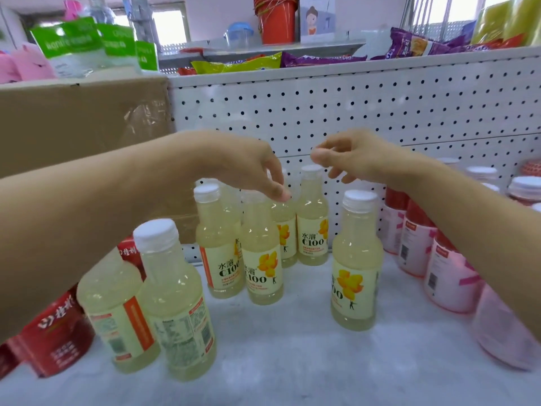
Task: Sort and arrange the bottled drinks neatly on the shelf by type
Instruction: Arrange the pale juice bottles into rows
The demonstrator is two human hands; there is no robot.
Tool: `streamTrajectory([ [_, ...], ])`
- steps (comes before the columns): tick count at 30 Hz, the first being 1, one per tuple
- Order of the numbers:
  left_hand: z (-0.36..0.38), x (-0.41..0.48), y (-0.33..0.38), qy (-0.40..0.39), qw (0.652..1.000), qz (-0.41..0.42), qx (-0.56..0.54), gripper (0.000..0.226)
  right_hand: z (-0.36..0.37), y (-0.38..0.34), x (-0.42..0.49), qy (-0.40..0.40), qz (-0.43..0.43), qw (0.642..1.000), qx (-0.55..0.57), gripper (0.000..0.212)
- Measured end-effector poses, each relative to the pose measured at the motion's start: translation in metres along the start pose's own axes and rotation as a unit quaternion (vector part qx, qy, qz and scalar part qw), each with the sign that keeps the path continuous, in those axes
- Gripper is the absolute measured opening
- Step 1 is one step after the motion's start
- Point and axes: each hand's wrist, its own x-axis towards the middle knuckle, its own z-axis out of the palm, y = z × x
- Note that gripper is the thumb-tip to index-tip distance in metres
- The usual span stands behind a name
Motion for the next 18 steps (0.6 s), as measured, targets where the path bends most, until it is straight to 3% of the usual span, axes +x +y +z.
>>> streamTrajectory([
  [7, 0.021, 0.001, 0.013, 0.029, 0.998, -0.049, 0.013, 0.047, 0.013, 0.000, -0.066, 0.083, 0.015, 0.987, 0.134, 0.075],
  [10, 0.032, -0.001, 0.015, 0.105, 0.990, -0.070, -0.056, 0.063, 0.029, 0.006, -0.102, 0.082, 0.010, 0.981, 0.173, 0.062],
  [12, 0.048, 0.001, 0.012, 0.154, 0.971, -0.101, -0.154, 0.071, 0.044, 0.015, -0.120, 0.070, 0.032, 0.976, 0.202, 0.067],
  [15, 0.078, 0.006, 0.016, 0.226, 0.921, -0.134, -0.287, 0.064, 0.071, 0.034, -0.133, 0.046, 0.098, 0.983, 0.148, 0.082],
  [18, 0.092, 0.009, 0.026, 0.275, 0.910, -0.130, -0.281, 0.051, 0.083, 0.058, -0.124, 0.081, 0.122, 0.989, 0.027, 0.086],
])
